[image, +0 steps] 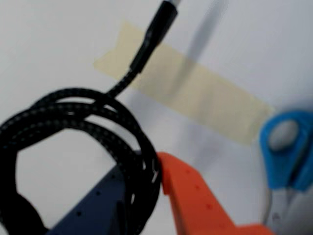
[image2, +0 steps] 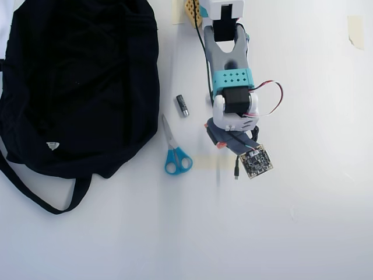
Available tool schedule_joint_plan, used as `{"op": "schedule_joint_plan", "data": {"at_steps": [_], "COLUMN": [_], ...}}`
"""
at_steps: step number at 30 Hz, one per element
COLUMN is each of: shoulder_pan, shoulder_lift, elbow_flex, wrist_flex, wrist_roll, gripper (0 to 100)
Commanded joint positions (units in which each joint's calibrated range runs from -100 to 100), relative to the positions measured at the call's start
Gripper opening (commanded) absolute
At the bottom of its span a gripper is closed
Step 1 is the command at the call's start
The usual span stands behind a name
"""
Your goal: Put the cable into the black bag
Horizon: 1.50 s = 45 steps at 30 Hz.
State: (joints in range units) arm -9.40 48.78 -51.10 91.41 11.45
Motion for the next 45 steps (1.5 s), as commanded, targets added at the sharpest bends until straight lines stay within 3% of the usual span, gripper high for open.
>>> {"op": "schedule_joint_plan", "data": {"at_steps": [1,6,19,26,32,45], "shoulder_pan": [-1.1,-1.7,-3.2,-3.8,-4.3,-4.4], "shoulder_lift": [-1.7,-1.7,-1.1,-2.7,-7.6,-30.6], "elbow_flex": [-8.6,-13.9,-24.9,-24.6,-15.6,20.9], "wrist_flex": [4.3,7.0,7.2,6.4,1.8,-13.8], "wrist_roll": [-1.9,-2.6,-19.0,-19.3,-19.3,-19.3], "gripper": [2,2,2,2,2,2]}}
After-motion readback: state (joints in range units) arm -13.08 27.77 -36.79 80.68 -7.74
